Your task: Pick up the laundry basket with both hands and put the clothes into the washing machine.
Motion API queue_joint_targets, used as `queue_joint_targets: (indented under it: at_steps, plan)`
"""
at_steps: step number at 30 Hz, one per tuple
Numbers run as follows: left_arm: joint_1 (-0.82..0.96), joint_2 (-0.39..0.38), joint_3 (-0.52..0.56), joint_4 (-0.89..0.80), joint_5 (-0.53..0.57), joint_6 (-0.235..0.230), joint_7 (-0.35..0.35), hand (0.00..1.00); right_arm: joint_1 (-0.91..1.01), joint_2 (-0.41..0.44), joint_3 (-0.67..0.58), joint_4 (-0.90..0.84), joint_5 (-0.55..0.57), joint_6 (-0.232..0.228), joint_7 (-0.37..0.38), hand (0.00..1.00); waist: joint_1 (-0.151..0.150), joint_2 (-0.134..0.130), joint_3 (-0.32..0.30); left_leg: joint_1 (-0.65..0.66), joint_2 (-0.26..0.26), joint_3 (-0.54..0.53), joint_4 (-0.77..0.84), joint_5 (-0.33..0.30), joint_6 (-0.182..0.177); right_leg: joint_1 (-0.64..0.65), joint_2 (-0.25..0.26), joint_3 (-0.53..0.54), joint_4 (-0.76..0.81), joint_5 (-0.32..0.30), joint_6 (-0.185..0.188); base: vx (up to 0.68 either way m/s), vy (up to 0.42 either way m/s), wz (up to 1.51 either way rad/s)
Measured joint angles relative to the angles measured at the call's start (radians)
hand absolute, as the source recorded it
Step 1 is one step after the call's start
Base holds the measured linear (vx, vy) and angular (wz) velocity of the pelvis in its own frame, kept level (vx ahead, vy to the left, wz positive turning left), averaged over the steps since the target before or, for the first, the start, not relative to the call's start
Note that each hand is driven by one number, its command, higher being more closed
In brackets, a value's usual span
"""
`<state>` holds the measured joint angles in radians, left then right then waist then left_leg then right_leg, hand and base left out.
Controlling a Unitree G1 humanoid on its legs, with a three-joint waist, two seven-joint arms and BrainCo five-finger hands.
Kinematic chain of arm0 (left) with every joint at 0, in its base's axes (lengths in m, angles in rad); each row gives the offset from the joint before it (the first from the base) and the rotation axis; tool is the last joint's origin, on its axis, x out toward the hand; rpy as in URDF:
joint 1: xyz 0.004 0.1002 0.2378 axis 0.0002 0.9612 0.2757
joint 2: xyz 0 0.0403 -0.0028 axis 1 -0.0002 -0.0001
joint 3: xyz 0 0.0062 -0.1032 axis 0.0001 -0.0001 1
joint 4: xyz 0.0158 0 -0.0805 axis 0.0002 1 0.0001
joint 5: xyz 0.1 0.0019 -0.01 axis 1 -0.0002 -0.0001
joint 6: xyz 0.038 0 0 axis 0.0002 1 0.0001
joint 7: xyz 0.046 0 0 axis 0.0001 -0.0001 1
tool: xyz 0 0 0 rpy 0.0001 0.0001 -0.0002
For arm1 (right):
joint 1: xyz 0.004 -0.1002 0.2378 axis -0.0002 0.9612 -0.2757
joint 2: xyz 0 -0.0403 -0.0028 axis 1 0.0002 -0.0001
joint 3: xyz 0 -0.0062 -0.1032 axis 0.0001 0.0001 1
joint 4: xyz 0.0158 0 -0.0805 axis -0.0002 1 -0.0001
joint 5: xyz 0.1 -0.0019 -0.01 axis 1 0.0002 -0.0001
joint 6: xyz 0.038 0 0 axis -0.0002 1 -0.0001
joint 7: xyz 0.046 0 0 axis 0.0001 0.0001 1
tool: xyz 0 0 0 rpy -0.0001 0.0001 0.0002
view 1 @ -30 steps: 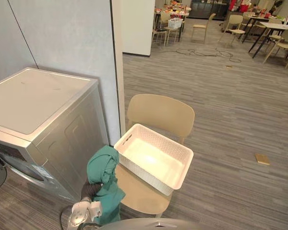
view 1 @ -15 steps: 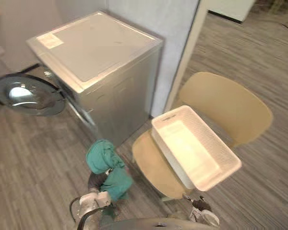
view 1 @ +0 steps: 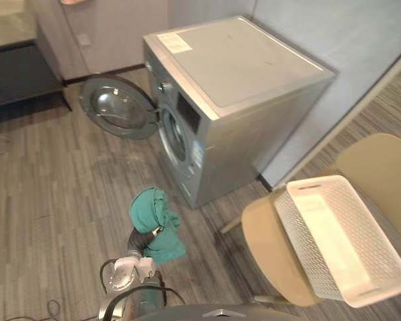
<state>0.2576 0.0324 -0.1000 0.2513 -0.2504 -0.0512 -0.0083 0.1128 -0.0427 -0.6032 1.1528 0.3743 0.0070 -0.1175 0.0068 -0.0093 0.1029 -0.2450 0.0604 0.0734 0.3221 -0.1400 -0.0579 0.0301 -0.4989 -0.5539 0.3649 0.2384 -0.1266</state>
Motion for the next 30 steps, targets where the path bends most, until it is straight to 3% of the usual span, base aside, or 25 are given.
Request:
queue_joint_targets:
  at_steps: [1,2,3,4,5,7,8,9,10,12,13,14,15,17,18,19,20,21,22,23,25,26,27,28,30]
  plan:
    - [0.002,0.011,0.003,0.001,0.001,0.0,0.002,1.0,0.003,0.013,-0.003,-0.015,0.028,-0.006,0.0,0.0,-0.002,0.009,0.005,0.024,0.002,-0.025,-0.045,0.034,0.018,-0.021,0.035,0.107,0.042,-0.035,0.018,0.05,0.188,0.68]
    - [0.004,0.027,0.016,0.005,0.014,0.0,0.006,1.0,0.004,0.03,0.013,-0.042,0.056,-0.009,0.005,0.0,-0.009,0.012,0.009,0.049,-0.002,-0.062,-0.091,0.082,0.033,-0.048,0.121,0.209,0.129,-0.192,0.07,0.03,0.053,0.62]
    - [0.004,0.034,0.021,0.006,0.02,0.0,0.009,1.0,0.005,0.043,0.027,-0.051,0.063,-0.014,0.006,0.0,-0.012,-0.001,0.009,0.061,-0.006,-0.073,-0.11,0.091,0.039,-0.06,0.163,0.236,0.16,-0.253,0.078,0.03,0.025,0.63]
    - [0.003,0.044,0.02,0.006,0.021,0.0,0.013,1.0,0.008,0.059,0.072,-0.077,0.064,-0.019,0.007,0.0,-0.015,-0.03,0.013,0.085,-0.02,-0.084,-0.141,0.102,0.042,-0.083,0.238,0.269,0.192,-0.347,0.07,0.02,0.013,0.49]
    - [0.002,0.037,0.008,0.015,0.022,0.001,0.016,1.0,0.017,0.072,0.124,-0.11,0.067,-0.026,0.008,0.0,-0.017,-0.05,0.014,0.099,-0.043,-0.092,-0.152,0.103,0.044,-0.076,0.279,0.268,0.176,-0.42,0.026,0.01,0.012,0.47]
    - [-0.01,0.036,-0.029,0.022,0.046,0.003,0.015,1.0,0.029,0.08,0.172,-0.163,0.094,-0.036,0.01,0.0,-0.025,-0.076,0.002,0.098,-0.079,-0.078,-0.188,0.078,0.053,-0.039,0.274,0.292,0.132,-0.423,0.03,0.04,0.041,0.49]
    - [-0.041,0.011,-0.036,0.035,0.061,0.002,0.014,1.0,0.032,0.097,0.181,-0.191,0.107,-0.049,0.018,0.0,-0.042,-0.099,0.016,0.078,-0.095,0.023,-0.003,0.014,0.149,-0.105,0.216,0.292,0.275,-0.403,0.011,0.14,0.055,0.59]
    - [-0.049,-0.033,-0.046,0.059,0.063,0.003,0.015,1.0,0.06,0.096,0.158,-0.241,0.138,-0.058,0.032,0.0,-0.055,-0.023,0.026,0.118,-0.03,0.059,0.036,-0.058,0.186,-0.148,0.264,0.311,0.365,-0.445,0.032,0.18,0.034,0.63]
    - [-0.07,-0.038,-0.048,0.086,0.066,0.004,0.016,1.0,0.069,0.1,0.142,-0.258,0.142,-0.069,0.033,0.0,-0.066,-0.004,0.031,0.127,-0.02,0.03,0.033,-0.064,0.084,-0.151,0.302,0.335,0.359,-0.525,0.064,0.13,-0.04,0.75]
    - [-0.169,-0.051,-0.062,0.169,0.09,0.008,0.016,1.0,0.115,0.107,0.16,-0.262,0.148,-0.062,0.026,0.0,-0.072,-0.016,0.029,0.163,-0.018,-0.067,-0.041,-0.05,0.084,-0.189,0.446,0.373,0.181,-0.571,0.107,0.09,-0.156,1.08]
    - [-0.186,-0.052,-0.072,0.175,0.094,0.008,0.015,1.0,0.125,0.11,0.162,-0.256,0.149,-0.063,0.025,0.0,-0.075,-0.023,0.03,0.169,-0.021,-0.084,-0.061,-0.05,0.084,-0.201,0.463,0.374,0.13,-0.562,0.122,0.14,-0.246,2.04]
    - [-0.206,-0.055,-0.107,0.176,0.1,0.003,-0.004,1.0,0.156,0.113,0.136,-0.213,0.148,-0.053,0.015,0.0,-0.105,-0.087,0.017,0.172,-0.085,-0.118,-0.006,-0.058,0.062,-0.204,0.416,0.353,0.025,-0.482,0.144,0.25,-0.242,2.06]
    - [-0.179,-0.086,-0.127,0.171,0.1,0.003,-0.009,1.0,0.181,0.112,0.106,-0.214,0.149,-0.051,0.006,0.0,-0.107,-0.055,0.004,0.183,-0.047,-0.127,0.044,-0.094,0.035,-0.195,0.428,0.308,0.051,-0.466,0.143,0.36,-0.248,1.92]
    - [-0.137,-0.093,-0.137,0.165,0.099,0.008,-0.017,1.0,0.182,0.107,0.092,-0.187,0.15,-0.036,0.009,0.0,-0.094,-0.024,-0.008,0.216,-0.007,-0.125,0.054,-0.124,-0.003,-0.142,0.462,0.302,0.021,-0.464,0.139,0.3,-0.158,0.32]
    - [-0.098,-0.093,-0.149,0.13,0.099,0.01,-0.02,1.0,0.183,0.099,0.057,-0.194,0.15,-0.035,0.009,0.0,-0.093,0.024,-0.036,0.186,0.04,-0.121,0.165,-0.195,-0.015,-0.127,0.511,0.294,0.008,-0.479,0.119,0.28,-0.105,-0.15]
    - [-0.083,-0.093,-0.149,0.109,0.099,0.01,-0.02,1.0,0.183,0.094,0.05,-0.196,0.15,-0.035,0.009,0.0,-0.095,0.038,-0.037,0.17,0.058,-0.119,0.241,-0.218,-0.032,-0.118,0.529,0.295,0.014,-0.49,0.109,0.46,-0.107,-0.36]
    - [-0.058,-0.09,-0.137,0.054,0.097,0.012,-0.021,1.0,0.178,0.09,0.043,-0.192,0.15,-0.027,0.006,0.0,-0.088,0.05,-0.023,0.046,0.1,-0.14,0.635,-0.115,-0.16,-0.064,0.562,0.312,0.072,-0.555,0.094,0.41,-0.072,-0.66]
    - [-0.036,-0.09,-0.124,0.027,0.096,0.012,-0.021,1.0,0.184,0.08,0.061,-0.191,0.149,-0.02,0.006,0.0,-0.07,0.043,-0.011,0.006,0.112,-0.137,0.774,0.024,-0.171,-0.027,0.58,0.358,0.078,-0.57,0.08,0.48,-0.038,-1.01]
    - [-0.029,-0.09,-0.113,0.017,0.094,0.012,-0.02,1.0,0.179,0.079,0.081,-0.194,0.146,-0.02,0.005,0.0,-0.05,0.038,-0.012,-0.025,0.117,-0.122,0.857,0.132,-0.147,0.002,0.588,0.403,0.074,-0.576,0.069,0.39,0.05,-1.33]
    - [-0.029,-0.088,-0.103,0.009,0.085,0.012,-0.019,1.0,0.169,0.075,0.092,-0.193,0.145,-0.021,0.005,0.0,-0.028,0.03,-0.018,-0.066,0.132,-0.103,0.926,0.099,-0.1,0.02,0.59,0.442,0.075,-0.586,0.064,0.41,0.111,-1.21]
    - [-0.038,-0.068,-0.082,0.004,0.077,0.01,-0.019,1.0,0.136,0.069,0.113,-0.195,0.143,-0.015,0.004,0.0,-0.045,0.015,-0.015,-0.153,0.174,-0.072,0.862,-0.027,-0.031,0.04,0.589,0.507,0.058,-0.592,0.097,0.35,0.116,-0.92]
    - [-0.037,-0.067,-0.065,-0.001,0.076,0.01,-0.016,1.0,0.113,0.069,0.132,-0.194,0.133,-0.011,0.001,0.0,-0.037,-0.003,-0.009,-0.163,0.22,-0.034,0.714,-0.068,-0.015,0.044,0.581,0.565,0.055,-0.592,0.11,0.28,0.126,-1.37]
    - [-0.035,-0.063,-0.047,0.0,0.063,0.01,-0.001,1.0,0.083,0.071,0.152,-0.194,0.126,-0.013,0.0,0.0,-0.014,-0.025,-0.017,-0.144,0.246,-0.047,0.425,-0.069,-0.012,0.039,0.559,0.631,0.052,-0.602,0.13,0.34,0.232,-1.83]
    - [-0.036,-0.064,-0.036,0.002,0.055,0.009,0.011,1.0,0.053,0.069,0.152,-0.193,0.118,-0.014,0.0,0.0,-0.003,-0.028,-0.019,-0.117,0.248,-0.152,0.179,-0.046,-0.027,0.04,0.547,0.691,0.056,-0.627,0.152,0.35,0.36,-1.66]
    - [-0.037,-0.069,-0.034,0.027,0.055,0.005,0.022,1.0,0.024,0.056,0.151,-0.177,0.091,-0.027,0.0,0.0,-0.003,-0.029,-0.031,-0.108,0.245,-0.273,0.014,-0.028,-0.042,0.045,0.507,0.762,0.085,-0.684,0.193,0.45,0.518,-1.15]
